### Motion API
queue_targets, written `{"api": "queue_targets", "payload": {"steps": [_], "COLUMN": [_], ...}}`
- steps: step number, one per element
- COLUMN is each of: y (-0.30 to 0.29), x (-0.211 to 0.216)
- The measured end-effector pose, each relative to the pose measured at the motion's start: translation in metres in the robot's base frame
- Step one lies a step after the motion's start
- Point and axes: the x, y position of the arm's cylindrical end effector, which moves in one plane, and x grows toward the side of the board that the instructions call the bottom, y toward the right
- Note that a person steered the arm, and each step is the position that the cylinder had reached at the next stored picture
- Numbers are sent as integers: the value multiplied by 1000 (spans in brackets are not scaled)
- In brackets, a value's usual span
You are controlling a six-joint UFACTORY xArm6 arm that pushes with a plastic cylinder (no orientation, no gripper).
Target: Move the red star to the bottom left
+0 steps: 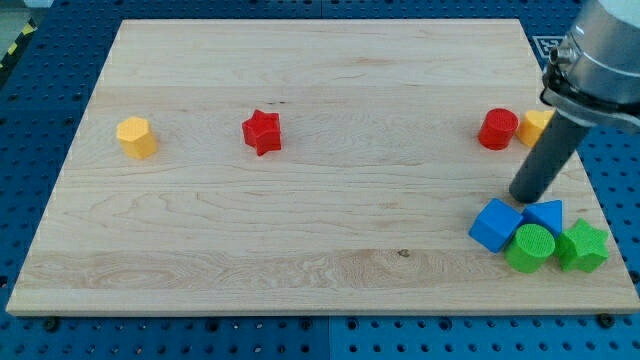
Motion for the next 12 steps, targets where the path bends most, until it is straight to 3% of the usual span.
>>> {"api": "queue_targets", "payload": {"steps": [1, 2, 4, 6, 8, 12], "y": [0, -2, -103, -197, -265, -308], "x": [-28, -28, -29, -95, -95, -80]}}
